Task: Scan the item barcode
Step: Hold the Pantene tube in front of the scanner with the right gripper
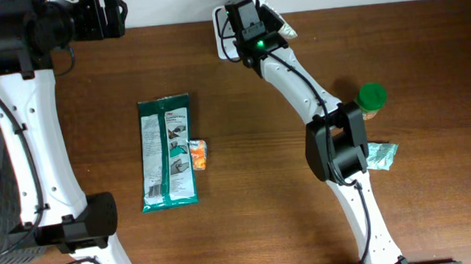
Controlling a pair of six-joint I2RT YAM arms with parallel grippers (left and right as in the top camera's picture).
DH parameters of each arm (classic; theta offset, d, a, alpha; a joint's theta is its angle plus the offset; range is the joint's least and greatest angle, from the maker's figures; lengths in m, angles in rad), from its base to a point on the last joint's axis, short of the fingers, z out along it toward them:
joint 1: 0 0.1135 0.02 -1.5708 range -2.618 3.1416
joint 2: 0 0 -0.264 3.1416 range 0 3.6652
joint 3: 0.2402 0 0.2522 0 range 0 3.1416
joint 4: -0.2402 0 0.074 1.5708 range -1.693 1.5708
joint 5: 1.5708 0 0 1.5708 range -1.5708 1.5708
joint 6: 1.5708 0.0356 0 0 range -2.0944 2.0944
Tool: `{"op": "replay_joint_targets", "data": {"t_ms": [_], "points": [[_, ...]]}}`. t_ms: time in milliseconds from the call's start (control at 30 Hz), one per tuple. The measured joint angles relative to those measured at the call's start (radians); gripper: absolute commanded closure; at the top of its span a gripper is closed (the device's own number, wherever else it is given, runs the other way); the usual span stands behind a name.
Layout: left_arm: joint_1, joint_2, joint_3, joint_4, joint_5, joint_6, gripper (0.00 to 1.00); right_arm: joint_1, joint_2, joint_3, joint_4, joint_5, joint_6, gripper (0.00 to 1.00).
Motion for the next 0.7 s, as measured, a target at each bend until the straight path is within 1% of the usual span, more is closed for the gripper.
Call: {"op": "replay_joint_targets", "data": {"t_ms": [233, 400, 700], "points": [[0.0, 0.0, 0.0, 0.0, 0.0, 0.0, 0.01, 0.037, 0.011, 0.0, 0.014, 0.007, -0.163, 0.96], [0.0, 0.0, 0.0, 0.0, 0.0, 0.0, 0.01, 0.047, 0.034, 0.0, 0.014, 0.006, -0.2, 0.96], [0.0, 0.0, 0.0, 0.0, 0.0, 0.0, 0.01, 0.048, 0.037, 0.0, 0.014, 0.021, -0.216, 0.96]]}}
